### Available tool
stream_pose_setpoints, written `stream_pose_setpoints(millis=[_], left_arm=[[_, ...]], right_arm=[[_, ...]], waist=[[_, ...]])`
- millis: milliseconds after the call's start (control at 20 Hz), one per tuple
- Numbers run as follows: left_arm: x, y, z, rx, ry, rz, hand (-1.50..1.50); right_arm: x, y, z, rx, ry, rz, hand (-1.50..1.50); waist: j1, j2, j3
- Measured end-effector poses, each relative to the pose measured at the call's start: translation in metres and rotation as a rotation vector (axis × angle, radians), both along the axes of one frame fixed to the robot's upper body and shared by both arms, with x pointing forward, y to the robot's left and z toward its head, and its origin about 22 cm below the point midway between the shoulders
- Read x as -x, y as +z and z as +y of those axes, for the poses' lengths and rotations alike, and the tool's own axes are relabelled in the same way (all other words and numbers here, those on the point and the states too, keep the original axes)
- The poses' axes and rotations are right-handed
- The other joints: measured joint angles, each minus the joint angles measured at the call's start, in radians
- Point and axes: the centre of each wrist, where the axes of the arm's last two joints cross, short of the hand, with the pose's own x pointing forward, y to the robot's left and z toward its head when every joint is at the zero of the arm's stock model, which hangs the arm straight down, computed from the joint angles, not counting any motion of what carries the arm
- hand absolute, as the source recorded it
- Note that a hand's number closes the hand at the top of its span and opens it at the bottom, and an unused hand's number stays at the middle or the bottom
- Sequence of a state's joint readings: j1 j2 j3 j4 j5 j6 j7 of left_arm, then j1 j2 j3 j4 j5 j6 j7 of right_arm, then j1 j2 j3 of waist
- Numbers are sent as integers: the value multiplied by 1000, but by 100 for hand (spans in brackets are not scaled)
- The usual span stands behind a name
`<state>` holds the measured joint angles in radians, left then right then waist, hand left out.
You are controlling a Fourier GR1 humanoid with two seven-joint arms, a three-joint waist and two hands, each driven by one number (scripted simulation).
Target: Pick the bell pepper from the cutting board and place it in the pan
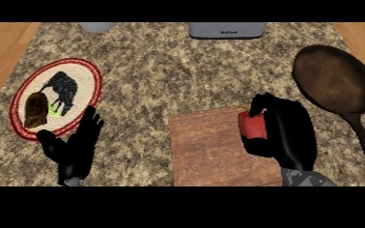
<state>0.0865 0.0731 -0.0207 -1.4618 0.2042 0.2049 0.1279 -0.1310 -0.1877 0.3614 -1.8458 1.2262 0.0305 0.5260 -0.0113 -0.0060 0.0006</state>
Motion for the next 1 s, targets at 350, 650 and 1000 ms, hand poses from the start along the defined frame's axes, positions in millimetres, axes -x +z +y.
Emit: stream_pose_setpoints(millis=[350, 650, 1000], left_arm=[[-3, -3, -7, -4, -6, -11, 0], [-4, -2, -10, 2, -9, -18, 0], [-6, 0, -5, 1, -19, -15, 0]], right_arm=[[-4, 39, -28, -80, -106, -83, 150], [-33, 49, -66, -185, -153, -108, 150], [-88, 40, -127, -160, -229, -159, 150]], waist=[[9, 2, 2], [14, 4, 2], [24, 8, 2]])
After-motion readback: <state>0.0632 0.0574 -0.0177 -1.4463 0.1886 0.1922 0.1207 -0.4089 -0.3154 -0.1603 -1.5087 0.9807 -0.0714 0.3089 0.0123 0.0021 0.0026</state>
